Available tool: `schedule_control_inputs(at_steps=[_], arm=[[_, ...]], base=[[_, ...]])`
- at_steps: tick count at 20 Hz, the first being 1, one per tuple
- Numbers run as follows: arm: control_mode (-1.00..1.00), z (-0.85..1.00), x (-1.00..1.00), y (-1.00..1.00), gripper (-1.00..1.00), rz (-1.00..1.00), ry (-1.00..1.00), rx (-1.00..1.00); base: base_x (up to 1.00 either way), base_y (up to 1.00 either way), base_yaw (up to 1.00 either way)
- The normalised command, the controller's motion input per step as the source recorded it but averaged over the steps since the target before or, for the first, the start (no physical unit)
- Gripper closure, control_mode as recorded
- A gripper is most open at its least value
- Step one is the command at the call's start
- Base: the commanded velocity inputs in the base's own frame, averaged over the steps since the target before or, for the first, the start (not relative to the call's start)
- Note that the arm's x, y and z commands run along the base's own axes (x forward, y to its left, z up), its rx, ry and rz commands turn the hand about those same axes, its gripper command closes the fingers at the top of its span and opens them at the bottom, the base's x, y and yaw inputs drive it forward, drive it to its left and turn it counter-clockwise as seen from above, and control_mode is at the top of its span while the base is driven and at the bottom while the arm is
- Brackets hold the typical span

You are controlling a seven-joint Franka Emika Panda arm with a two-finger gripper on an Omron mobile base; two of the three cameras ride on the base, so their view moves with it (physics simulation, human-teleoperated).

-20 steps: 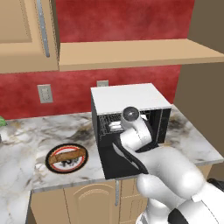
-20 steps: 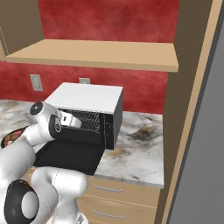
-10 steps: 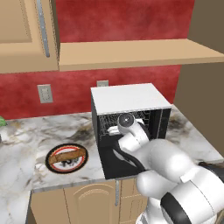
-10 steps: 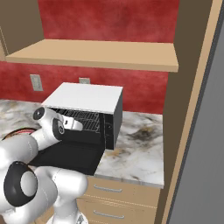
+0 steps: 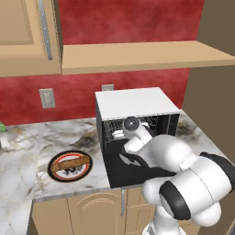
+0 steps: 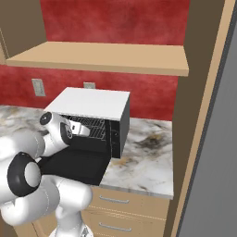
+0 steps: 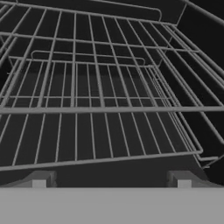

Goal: Pull the toaster oven rack outwards. Pick up the baguette from the plate and place it on the toaster oven rack. Close the toaster oven door fully and set the temperature to the lowest setting.

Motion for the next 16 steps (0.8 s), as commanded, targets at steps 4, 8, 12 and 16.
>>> schedule_control_inputs(at_steps=[4, 8, 12, 16], arm=[[-1.0, -0.16, 0.25, 0.04, -1.0, 0.0, 0.0, 0.0], [-1.0, -0.16, 0.24, 0.06, -1.0, 0.0, -0.02, 0.0], [-1.0, -0.12, 0.23, 0.05, -1.0, -0.01, -0.04, 0.0], [-1.0, -0.17, 0.18, 0.09, -1.0, -0.01, -0.01, 0.0]], base=[[0.0, 0.0, 0.0], [0.0, 0.0, 0.0], [0.0, 0.0, 0.0], [0.0, 0.0, 0.0]])
